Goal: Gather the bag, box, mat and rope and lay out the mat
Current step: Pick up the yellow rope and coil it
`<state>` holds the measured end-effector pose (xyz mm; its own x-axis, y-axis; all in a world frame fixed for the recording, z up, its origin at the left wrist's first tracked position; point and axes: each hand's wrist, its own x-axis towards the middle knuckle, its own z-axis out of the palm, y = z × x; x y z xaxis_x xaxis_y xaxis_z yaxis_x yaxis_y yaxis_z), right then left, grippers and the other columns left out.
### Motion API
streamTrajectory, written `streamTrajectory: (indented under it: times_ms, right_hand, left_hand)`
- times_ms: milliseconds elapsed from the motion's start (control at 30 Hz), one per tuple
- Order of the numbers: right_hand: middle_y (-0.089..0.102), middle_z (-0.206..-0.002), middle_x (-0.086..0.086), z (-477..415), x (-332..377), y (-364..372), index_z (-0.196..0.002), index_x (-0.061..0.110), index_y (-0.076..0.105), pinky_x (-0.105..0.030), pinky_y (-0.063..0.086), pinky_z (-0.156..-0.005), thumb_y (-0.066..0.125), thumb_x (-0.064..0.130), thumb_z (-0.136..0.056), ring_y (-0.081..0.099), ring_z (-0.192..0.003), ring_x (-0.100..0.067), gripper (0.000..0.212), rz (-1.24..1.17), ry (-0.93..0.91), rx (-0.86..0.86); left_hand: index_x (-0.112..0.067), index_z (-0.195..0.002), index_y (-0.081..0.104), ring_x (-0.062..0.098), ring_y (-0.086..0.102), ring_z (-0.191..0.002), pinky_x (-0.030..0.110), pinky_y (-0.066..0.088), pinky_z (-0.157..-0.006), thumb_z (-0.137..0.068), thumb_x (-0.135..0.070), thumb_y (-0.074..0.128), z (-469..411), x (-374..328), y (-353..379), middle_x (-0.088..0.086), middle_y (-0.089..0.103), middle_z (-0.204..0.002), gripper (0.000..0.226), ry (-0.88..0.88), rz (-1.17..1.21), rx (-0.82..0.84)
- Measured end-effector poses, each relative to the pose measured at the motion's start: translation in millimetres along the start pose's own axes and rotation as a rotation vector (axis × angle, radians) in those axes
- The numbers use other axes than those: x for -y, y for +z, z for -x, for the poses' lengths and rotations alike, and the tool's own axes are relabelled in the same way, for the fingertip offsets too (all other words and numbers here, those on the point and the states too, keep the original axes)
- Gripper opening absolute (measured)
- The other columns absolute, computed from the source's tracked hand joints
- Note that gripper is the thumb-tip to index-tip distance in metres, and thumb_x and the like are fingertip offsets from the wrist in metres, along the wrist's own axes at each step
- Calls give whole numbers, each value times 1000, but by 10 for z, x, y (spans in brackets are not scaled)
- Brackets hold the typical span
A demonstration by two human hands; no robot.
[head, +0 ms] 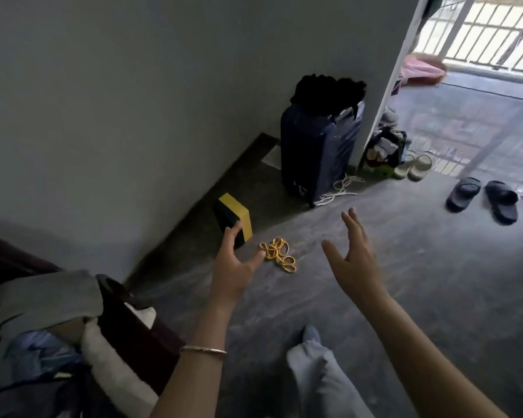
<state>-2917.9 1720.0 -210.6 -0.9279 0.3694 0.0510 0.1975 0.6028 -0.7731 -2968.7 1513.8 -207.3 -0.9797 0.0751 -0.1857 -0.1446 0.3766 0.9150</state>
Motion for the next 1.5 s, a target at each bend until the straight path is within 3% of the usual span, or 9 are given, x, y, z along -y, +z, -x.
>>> streamTrajectory:
  times_ms: [267, 600, 733, 867, 1167, 1267, 1333, 1400, 1500]
  right_hand:
    - [12, -158, 4, -1519, -1091, 949, -149, 20, 22, -39, 28, -111, 60, 43, -87, 22, -142, -18, 76, 201, 45, 312]
    - [6, -159, -5, -2624, -3632, 3313, -149, 18, 17, -46, 17, -116, 61, 43, -83, 16, -144, -26, 83, 511, -29, 666]
    - [5, -159, -6, -2822, -4575, 4387, -148, 19, 16, -53, 12, -114, 64, 43, -80, 16, -144, -25, 87, 582, -1, 740]
    - [0, -159, -7, -2813, -5417, 5332, -149, 18, 10, -60, 7, -112, 65, 42, -79, 6, -145, -26, 93, 675, 11, 813]
    - [-23, -154, -16, -3183, -6293, 6419, -148, 19, -15, -65, 3, -110, 63, 48, -79, -18, -142, -36, 108, 745, -145, 797]
    - [-3, -156, -19, -3269, -6316, 6504, -150, 19, -7, -63, 21, -106, 64, 48, -76, 0, -141, -45, 106, 752, -230, 760]
    - [25, -148, -21, -3282, -6328, 6497, -150, 24, 6, -57, 41, -89, 68, 48, -69, 27, -130, -46, 105, 747, -282, 699]
    - [42, -131, -19, -3306, -6331, 6490, -147, 31, 18, -50, 48, -71, 72, 46, -64, 39, -114, -42, 100, 717, -302, 695]
    - [49, -107, -18, -3411, -6281, 6480, -125, 22, 48, -44, 52, -57, 76, 31, -67, 44, -99, -40, 65, 648, -314, 678]
  left_hand:
    - [-34, -141, 31, 13, 26, -139, 30, 29, -104, -79, -23, 73, -1560, 940, 731, -7, 27, -153, 76, -218, -132, -23]
    - [-21, -142, 33, 12, 13, -145, 29, 20, -115, -77, -18, 75, -3456, 3574, 1916, -3, 28, -153, 77, -192, -354, 103]
    - [-13, -142, 33, 20, 14, -145, 21, 12, -112, -73, -19, 77, -4106, 4740, 2480, 4, 28, -153, 82, -133, -465, 217]
    - [-17, -148, 18, 18, 1, -147, 27, 6, -117, -74, -27, 75, -4536, 5758, 2959, 3, 11, -158, 95, -122, -597, 382]
    - [-20, -149, 0, 31, -2, -145, 41, 10, -117, -67, -31, 79, -5301, 6948, 3578, 9, -6, -157, 114, -135, -866, 386]
    - [-20, -149, 8, 33, 2, -144, 41, 6, -117, -64, -37, 80, -5356, 7127, 3683, 12, 2, -156, 112, -108, -894, 371]
    - [-15, -145, 22, 34, 15, -140, 40, 5, -116, -62, -40, 78, -5349, 7208, 3741, 14, 21, -150, 103, -37, -955, 296]
    - [-14, -137, 33, 32, 31, -132, 38, 14, -112, -64, -38, 76, -5388, 7214, 3757, 12, 38, -141, 89, 31, -1013, 247]
    - [-15, -130, 40, 34, 44, -118, 39, 30, -102, -74, -19, 73, -5455, 7138, 3729, 14, 49, -129, 65, 30, -882, 300]
